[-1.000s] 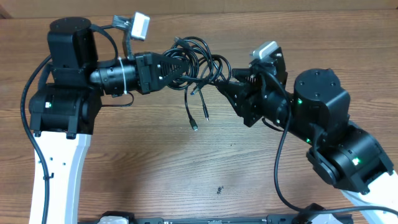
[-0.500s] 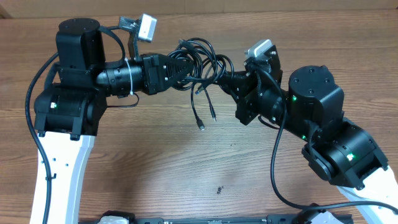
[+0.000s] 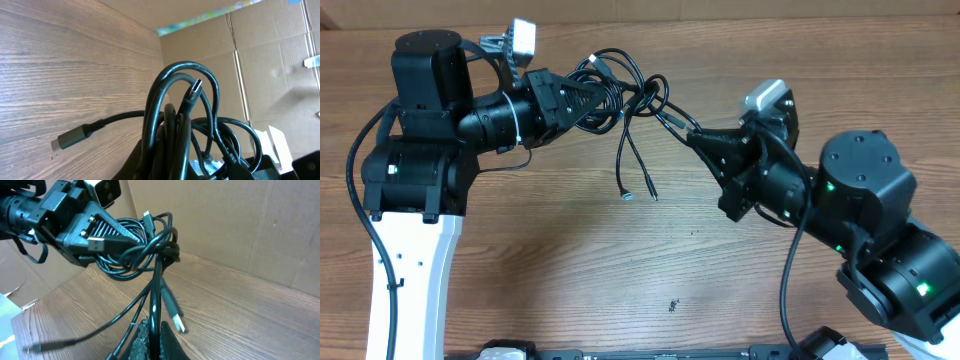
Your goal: Untangle cables
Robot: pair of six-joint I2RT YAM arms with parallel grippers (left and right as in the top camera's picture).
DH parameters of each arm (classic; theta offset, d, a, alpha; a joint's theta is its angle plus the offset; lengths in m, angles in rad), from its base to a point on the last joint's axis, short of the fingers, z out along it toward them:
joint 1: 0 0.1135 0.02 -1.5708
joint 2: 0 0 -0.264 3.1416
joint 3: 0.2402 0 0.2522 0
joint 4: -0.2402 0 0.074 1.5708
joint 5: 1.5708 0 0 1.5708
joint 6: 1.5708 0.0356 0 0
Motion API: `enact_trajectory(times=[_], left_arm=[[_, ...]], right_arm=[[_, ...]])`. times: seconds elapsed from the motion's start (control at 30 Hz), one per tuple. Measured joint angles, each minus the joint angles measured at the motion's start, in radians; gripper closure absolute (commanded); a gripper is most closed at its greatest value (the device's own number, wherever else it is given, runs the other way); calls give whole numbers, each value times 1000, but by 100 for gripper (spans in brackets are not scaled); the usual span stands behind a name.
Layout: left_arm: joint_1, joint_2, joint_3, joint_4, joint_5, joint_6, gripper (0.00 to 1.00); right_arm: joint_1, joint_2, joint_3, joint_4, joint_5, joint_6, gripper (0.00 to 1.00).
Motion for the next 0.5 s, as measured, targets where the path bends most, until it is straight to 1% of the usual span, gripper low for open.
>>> enact_trajectory(times=[0.13, 0.17, 0.2, 0.23, 0.27, 0.33, 0.37, 0.4, 0.5], left_arm=[[0, 0, 0, -4, -1, -19, 96], [1, 0, 0, -5, -1, -23, 96], [1, 0, 0, -5, -2, -25, 96], [1, 0, 0, -5, -2, -26, 96], [2, 0, 0, -3, -12, -25, 96], [21, 2, 0, -3, -38, -22, 96], [26, 1, 0, -3, -39, -20, 96], [31, 1, 0, -4, -39, -15, 96], [31, 1, 0, -5, -28, -6, 96]], right_arm=[[0, -7, 0, -28, 0, 0, 96], [0, -6, 0, -35, 2, 0, 94], [0, -6, 0, -37, 4, 0, 86], [0, -6, 0, -37, 8, 0, 66], [0, -8, 0, -39, 14, -5, 55], [0, -20, 0, -34, 31, 2, 41], [0, -24, 0, -27, 36, 5, 37], [0, -27, 0, -20, 41, 3, 36], [0, -32, 0, -11, 48, -2, 35]])
